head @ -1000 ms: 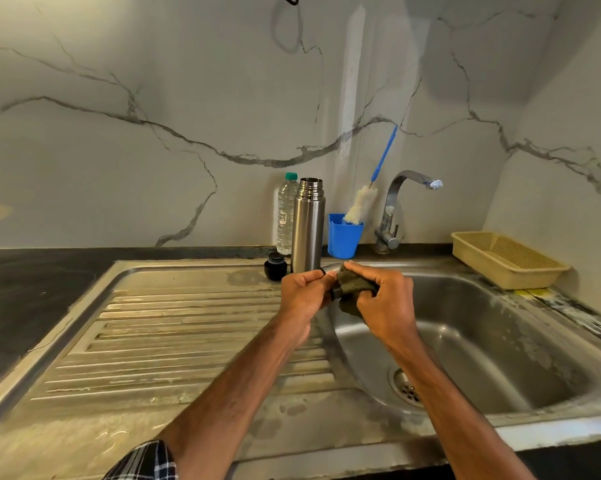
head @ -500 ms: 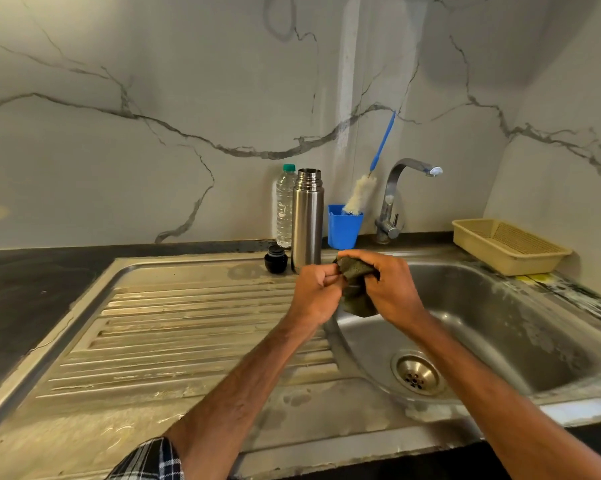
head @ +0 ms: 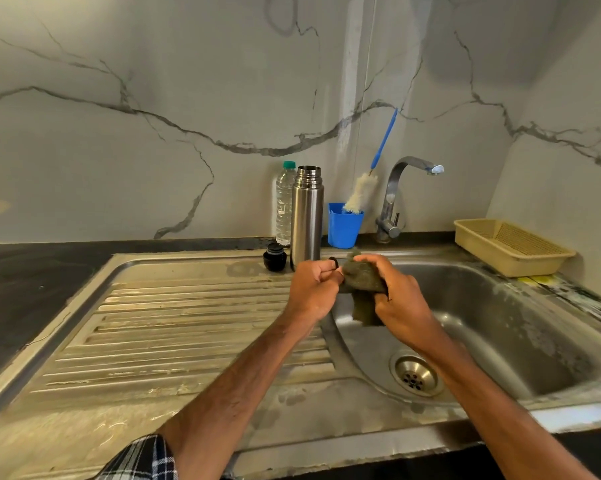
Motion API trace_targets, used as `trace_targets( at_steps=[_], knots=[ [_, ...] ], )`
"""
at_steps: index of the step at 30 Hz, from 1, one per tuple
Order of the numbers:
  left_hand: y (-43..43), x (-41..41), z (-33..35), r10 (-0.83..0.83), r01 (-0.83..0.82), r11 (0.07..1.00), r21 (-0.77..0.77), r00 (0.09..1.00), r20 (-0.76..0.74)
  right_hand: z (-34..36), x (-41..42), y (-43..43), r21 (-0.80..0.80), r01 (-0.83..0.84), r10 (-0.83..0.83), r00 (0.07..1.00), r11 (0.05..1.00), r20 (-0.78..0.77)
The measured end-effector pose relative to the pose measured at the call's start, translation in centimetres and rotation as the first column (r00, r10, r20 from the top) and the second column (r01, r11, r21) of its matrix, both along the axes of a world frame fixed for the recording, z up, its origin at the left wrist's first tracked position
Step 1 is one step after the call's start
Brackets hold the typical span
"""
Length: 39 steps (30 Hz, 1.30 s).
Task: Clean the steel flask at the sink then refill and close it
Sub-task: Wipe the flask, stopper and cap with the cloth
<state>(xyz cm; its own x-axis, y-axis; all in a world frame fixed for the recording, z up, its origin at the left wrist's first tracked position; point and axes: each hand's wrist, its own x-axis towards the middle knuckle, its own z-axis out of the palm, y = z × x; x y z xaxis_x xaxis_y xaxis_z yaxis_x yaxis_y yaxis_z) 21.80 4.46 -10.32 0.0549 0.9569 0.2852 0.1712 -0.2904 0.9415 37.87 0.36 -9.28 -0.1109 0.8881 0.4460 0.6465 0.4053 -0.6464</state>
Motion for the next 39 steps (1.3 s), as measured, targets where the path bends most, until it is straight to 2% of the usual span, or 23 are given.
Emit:
trace_targets(
  at_steps=[2, 4, 7, 11, 15, 20, 23, 25, 29, 31, 34, 37, 39],
  knots=[
    [0.1, 0.0, -0.2, -0.050, 0.051, 0.998, 0.028, 0.998, -0.029, 0.1, -0.2, 0.1, 0.137, -0.045, 0.034, 0.996, 0.990, 0.080],
    [0.6, 0.2, -0.5, -0.072, 0.076, 0.996, 0.054, 0.995, -0.074, 0.3, -0.1, 0.6, 0.184, -0.043, 0.028, 0.996, 0.982, 0.080],
    [0.4, 0.2, -0.5, -0.100, 0.113, 0.989, 0.093, 0.986, -0.132, 0.6, 0.0, 0.4, 0.136, -0.004, -0.003, 0.999, 0.991, 0.049],
    [0.6, -0.7, -0.3, -0.111, 0.121, 0.988, 0.096, 0.988, -0.107, 0.0, -0.2, 0.0, 0.151, -0.118, 0.102, 0.989, 0.982, 0.104],
    [0.6, -0.5, 0.0, -0.149, 0.165, 0.981, 0.100, 0.977, -0.152, 0.4, 0.3, 0.8, 0.112, -0.051, 0.052, 0.999, 0.992, -0.004],
    [0.8, -1.0, 0.0, -0.120, 0.132, 0.989, 0.071, 0.980, -0.160, 0.2, 0.0, 0.2, 0.230, -0.146, 0.132, 0.988, 0.962, 0.078],
    [0.6, -0.7, 0.1, -0.190, 0.206, 0.976, 0.071, 0.964, -0.186, 0.6, 0.3, 0.9, 0.139, -0.037, 0.046, 0.997, 0.990, -0.062],
    [0.4, -0.5, 0.1, -0.193, 0.208, 0.976, 0.060, 0.962, -0.191, 0.6, 0.4, 1.0, 0.108, -0.001, 0.008, 0.998, 0.994, -0.066],
    [0.6, -1.1, 0.3, -0.174, 0.182, 0.982, 0.042, 0.973, -0.148, 0.2, -0.2, 0.3, 0.239, -0.113, 0.111, 0.994, 0.964, 0.021],
    [0.5, -1.3, 0.3, -0.221, 0.226, 0.974, 0.024, 0.966, -0.137, 0.4, -0.2, 0.7, 0.179, -0.085, 0.105, 0.989, 0.980, -0.104],
    [-0.1, -0.7, 0.6, -0.285, 0.287, 0.958, 0.000, 0.952, -0.113, 1.0, -0.2, 0.9, -0.048, -0.002, -0.017, 0.920, 0.999, -0.392],
    [-0.4, -0.8, 0.9, -0.283, 0.284, 0.958, -0.038, 0.959, 0.025, 1.6, -0.4, 0.7, -0.284, 0.031, -0.217, 0.725, 0.958, -0.654],
    [-0.4, -1.0, 0.9, -0.258, 0.263, 0.964, -0.026, 0.958, 0.127, 1.7, -0.8, 0.5, -0.395, 0.023, -0.334, 0.580, 0.918, -0.743]
  ],
)
